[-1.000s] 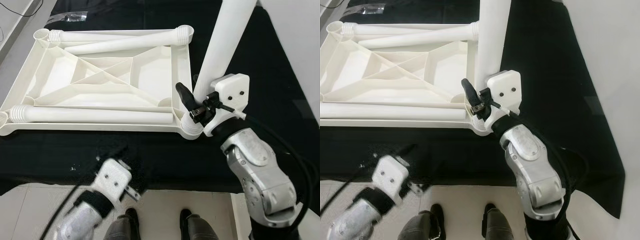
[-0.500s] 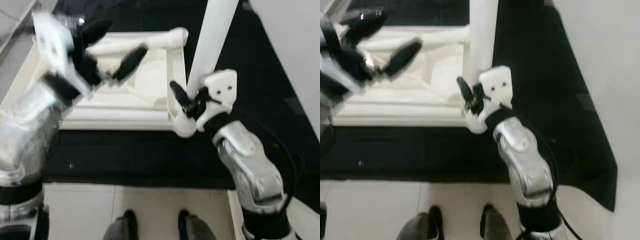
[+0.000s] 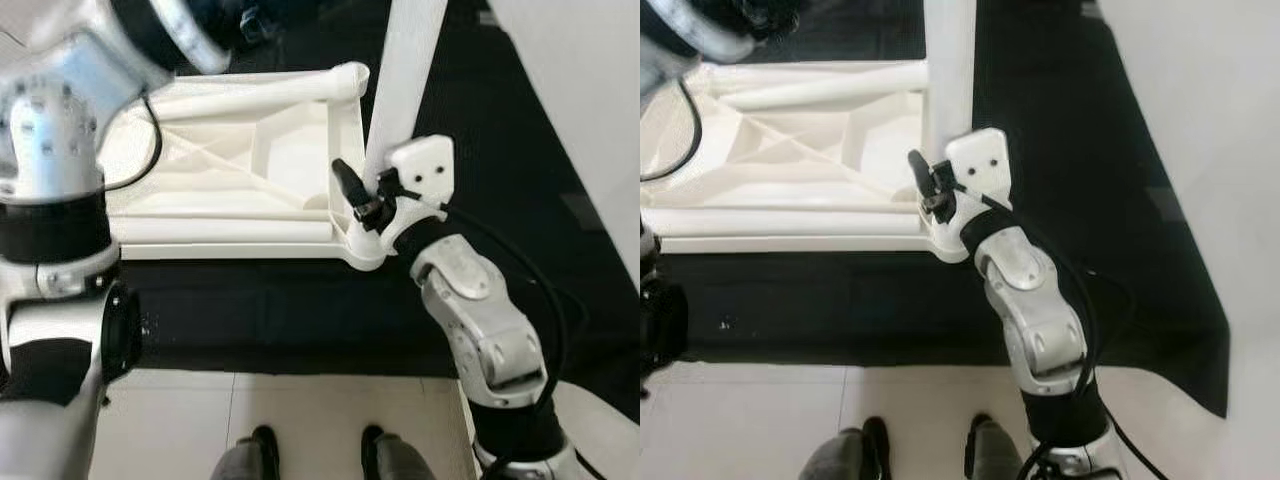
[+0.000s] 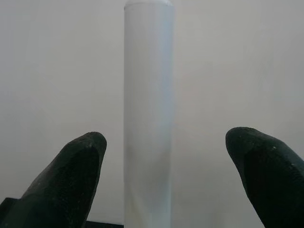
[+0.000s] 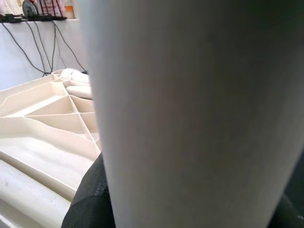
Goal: Building children table
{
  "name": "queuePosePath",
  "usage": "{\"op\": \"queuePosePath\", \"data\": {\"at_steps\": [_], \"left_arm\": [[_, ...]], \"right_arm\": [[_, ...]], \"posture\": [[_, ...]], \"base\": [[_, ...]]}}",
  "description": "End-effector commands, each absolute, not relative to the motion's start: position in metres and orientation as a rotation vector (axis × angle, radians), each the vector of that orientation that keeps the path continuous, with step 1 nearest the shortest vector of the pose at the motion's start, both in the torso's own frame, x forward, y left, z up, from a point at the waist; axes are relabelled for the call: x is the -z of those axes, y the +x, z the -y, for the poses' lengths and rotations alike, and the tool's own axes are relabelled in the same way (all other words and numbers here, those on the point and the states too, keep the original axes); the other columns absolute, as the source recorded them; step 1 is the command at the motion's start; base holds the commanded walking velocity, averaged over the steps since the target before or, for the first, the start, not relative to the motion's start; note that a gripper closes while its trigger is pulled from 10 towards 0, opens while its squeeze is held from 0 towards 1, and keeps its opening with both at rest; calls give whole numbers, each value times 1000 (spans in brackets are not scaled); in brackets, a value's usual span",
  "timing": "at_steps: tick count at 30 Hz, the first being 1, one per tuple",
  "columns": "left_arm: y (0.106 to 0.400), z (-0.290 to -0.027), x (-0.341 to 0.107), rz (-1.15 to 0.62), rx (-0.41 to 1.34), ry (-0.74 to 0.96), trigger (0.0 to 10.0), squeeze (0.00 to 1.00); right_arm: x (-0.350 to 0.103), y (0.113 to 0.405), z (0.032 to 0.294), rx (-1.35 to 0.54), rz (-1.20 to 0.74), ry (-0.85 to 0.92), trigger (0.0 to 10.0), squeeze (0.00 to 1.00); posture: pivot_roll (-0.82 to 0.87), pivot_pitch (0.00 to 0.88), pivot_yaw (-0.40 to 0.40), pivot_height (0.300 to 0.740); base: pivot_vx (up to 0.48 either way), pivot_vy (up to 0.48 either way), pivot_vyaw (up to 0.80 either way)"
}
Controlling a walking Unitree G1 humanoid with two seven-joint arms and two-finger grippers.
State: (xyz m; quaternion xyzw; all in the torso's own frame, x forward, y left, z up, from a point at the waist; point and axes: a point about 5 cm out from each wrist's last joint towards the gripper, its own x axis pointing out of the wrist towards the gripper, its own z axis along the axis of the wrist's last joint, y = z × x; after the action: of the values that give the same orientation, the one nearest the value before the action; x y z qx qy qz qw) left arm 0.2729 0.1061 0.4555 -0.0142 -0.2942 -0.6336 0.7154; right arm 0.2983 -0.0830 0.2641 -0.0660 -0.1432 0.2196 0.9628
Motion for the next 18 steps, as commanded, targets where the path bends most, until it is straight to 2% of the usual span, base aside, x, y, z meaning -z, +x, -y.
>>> {"op": "queuePosePath", "data": {"at_steps": [1, 2, 3, 4, 14, 15, 17, 18], "left_arm": [[277, -103, -455, 623, 1416, 5, 10000, 1000], [291, -93, -452, 570, 1378, 28, 10000, 78], [291, -93, -452, 570, 1378, 28, 10000, 78], [297, -89, -451, 558, 1343, 52, 10000, 0], [324, -62, -441, 445, 1371, 68, 10000, 0], [325, -59, -439, 435, 1379, 76, 6353, 0], [326, -57, -438, 430, 1382, 84, 6353, 0], [326, -53, -435, 418, 1392, 101, 0, 0]], "right_arm": [[-241, 301, 71, -497, 177, -137, 10000, 0], [-243, 301, 68, -512, 189, -131, 10000, 0], [-243, 301, 68, -512, 189, -131, 10000, 0], [-244, 300, 66, -517, 192, -128, 10000, 0], [-247, 300, 63, -528, 208, -120, 10000, 0], [-247, 300, 63, -528, 209, -119, 10000, 0], [-247, 300, 63, -528, 209, -118, 10000, 0], [-247, 300, 62, -528, 209, -118, 10000, 0]], "posture": [[52, 246, 56, 740], [55, 247, 60, 740], [55, 247, 60, 740], [55, 247, 61, 740], [51, 253, 71, 740], [51, 253, 72, 740], [51, 253, 72, 740], [50, 253, 72, 740]], "base": [[0, 0, 0], [0, 0, 0], [0, 0, 0], [0, 0, 0], [0, 0, 0], [0, 0, 0], [0, 0, 0], [0, 0, 0]]}}
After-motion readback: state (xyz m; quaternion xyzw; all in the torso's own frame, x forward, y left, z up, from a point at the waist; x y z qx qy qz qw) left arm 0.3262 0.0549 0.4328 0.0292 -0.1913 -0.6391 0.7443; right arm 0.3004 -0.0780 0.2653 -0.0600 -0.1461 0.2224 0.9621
